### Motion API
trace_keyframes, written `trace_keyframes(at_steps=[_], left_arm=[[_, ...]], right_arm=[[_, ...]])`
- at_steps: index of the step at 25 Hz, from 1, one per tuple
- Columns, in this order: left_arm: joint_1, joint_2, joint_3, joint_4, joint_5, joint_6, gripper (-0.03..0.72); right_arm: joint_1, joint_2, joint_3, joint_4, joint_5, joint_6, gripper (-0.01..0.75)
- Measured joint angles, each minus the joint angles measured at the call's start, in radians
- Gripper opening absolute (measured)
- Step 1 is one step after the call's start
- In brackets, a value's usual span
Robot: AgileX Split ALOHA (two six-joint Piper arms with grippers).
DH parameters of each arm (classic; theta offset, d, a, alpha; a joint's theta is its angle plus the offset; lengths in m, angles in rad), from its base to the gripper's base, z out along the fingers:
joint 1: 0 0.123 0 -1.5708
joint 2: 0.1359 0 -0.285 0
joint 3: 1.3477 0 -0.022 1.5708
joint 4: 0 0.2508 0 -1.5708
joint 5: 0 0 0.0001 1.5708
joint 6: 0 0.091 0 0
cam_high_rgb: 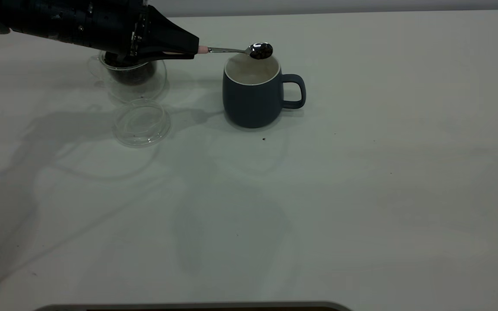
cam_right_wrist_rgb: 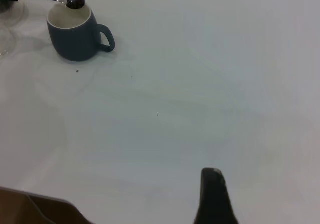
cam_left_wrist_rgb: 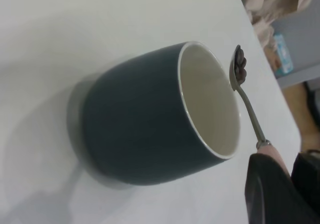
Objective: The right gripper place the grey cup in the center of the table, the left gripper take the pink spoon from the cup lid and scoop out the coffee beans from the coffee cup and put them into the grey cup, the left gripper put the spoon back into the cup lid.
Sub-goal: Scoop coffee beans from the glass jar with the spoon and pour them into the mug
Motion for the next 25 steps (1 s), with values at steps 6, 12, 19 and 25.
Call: trace_keyframes(at_steps=[6,12,19,25], left_arm=[[0.005,0.0,0.0,0.0,-0.033,0.091,0.122],[0.015,0.0,0.0,0.0,-0.045,0.183,0.122],[0.019,-0.004,0.0,0.009,-0.016,0.223,0.122],[0.051,-0.079,0.0,0.114,0.01,0.147,0.122]], right_arm=[[0.0,0.0,0.0,0.0,0.0,0.0,0.551],[0.0,0.0,0.0,0.0,0.0,0.0,0.551],[0.0,0.0,0.0,0.0,0.0,0.0,0.551],[0.0,0.0,0.0,0.0,0.0,0.0,0.551]])
